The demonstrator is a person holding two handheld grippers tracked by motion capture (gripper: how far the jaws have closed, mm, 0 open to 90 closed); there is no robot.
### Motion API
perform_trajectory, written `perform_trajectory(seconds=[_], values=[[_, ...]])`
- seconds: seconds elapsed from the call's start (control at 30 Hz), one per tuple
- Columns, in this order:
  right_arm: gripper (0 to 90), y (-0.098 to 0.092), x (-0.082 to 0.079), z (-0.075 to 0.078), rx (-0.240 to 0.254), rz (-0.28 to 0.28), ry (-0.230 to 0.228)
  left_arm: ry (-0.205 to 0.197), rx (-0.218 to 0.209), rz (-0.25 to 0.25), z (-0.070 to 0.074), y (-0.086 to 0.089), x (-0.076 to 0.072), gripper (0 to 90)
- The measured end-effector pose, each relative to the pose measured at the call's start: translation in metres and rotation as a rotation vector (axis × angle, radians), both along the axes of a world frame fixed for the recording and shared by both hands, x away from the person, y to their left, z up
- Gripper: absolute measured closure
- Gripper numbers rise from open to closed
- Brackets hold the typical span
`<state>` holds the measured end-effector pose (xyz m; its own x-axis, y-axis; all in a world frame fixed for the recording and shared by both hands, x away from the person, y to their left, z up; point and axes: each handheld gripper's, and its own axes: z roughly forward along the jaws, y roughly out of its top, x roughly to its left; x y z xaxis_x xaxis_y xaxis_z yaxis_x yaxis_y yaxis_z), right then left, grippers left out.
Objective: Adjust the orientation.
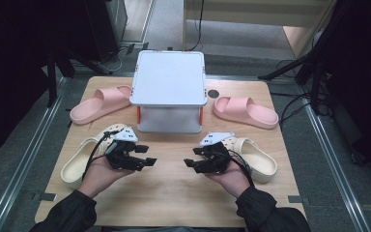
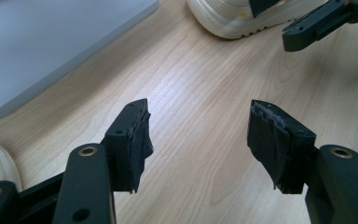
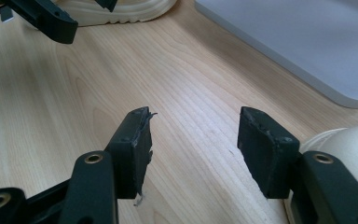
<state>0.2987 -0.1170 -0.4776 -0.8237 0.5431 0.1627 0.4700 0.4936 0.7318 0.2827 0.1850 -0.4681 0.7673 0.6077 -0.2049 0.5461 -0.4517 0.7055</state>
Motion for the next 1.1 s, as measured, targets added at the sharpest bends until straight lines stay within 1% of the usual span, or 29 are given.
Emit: perform_trajectory(seconds=[0.1,0.13,0.17,0.23,0.3,0.47,0.5,0.53,0.57,0.6,0.67,0.7,0.73,0.8,0.83,1.0,1.07,1.1], values=[[46.6,0.0,0.0,0.0,0.003,0.006,-0.003,0.0,0.002,0.003,0.001,0.001,-0.002,38.9],[47.9,0.0,0.0,0.0,0.008,0.011,0.001,0.002,0.003,0.002,0.001,0.003,-0.002,38.9],[48.2,0.0,0.0,0.0,0.022,0.024,0.007,0.003,-0.002,0.012,0.001,0.005,-0.003,39.1],[48.6,0.001,0.001,0.0,0.026,0.035,0.009,0.002,-0.009,0.012,0.002,0.007,-0.004,41.5],[49.4,0.003,0.001,-0.001,0.03,0.044,0.013,-0.002,-0.008,0.017,0.003,0.009,-0.005,44.0],[50.1,0.008,0.003,0.0,0.018,0.062,0.018,0.007,-0.005,0.031,0.003,0.014,-0.008,48.3],[49.2,0.009,0.003,0.0,0.013,0.065,0.016,0.007,-0.003,0.041,0.003,0.017,-0.01,48.6],[48.4,0.01,0.004,0.0,0.01,0.07,0.007,0.007,-0.003,0.041,0.003,0.017,-0.01,48.5],[47.7,0.011,0.004,0.0,0.004,0.072,0.0,0.014,0.006,0.046,0.004,0.02,-0.011,48.3],[47.7,0.011,0.004,0.0,0.004,0.072,0.0,0.014,0.006,0.046,0.004,0.02,-0.011,48.1],[47.3,0.013,0.005,0.0,-0.001,0.076,-0.005,0.021,0.003,0.062,0.004,0.023,-0.012,47.2],[47.3,0.015,0.006,0.001,-0.003,0.081,-0.004,0.023,0.005,0.066,0.004,0.025,-0.013,46.5],[47.6,0.015,0.006,0.001,-0.002,0.083,-0.004,0.023,0.008,0.082,0.004,0.028,-0.014,46.6],[48.0,0.017,0.007,0.001,0.001,0.09,0.001,0.024,0.007,0.097,0.004,0.032,-0.016,46.7],[48.0,0.017,0.007,0.001,0.001,0.09,0.001,0.024,0.007,0.097,0.004,0.032,-0.016,46.8],[51.2,0.021,0.011,0.002,0.023,0.109,0.024,0.03,-0.004,0.136,0.006,0.045,-0.02,47.0],[51.6,0.022,0.011,0.002,0.025,0.108,0.028,0.031,-0.001,0.14,0.006,0.047,-0.021,47.0],[52.5,0.024,0.012,0.002,0.029,0.113,0.037,0.032,-0.001,0.154,0.005,0.05,-0.023,47.0]])
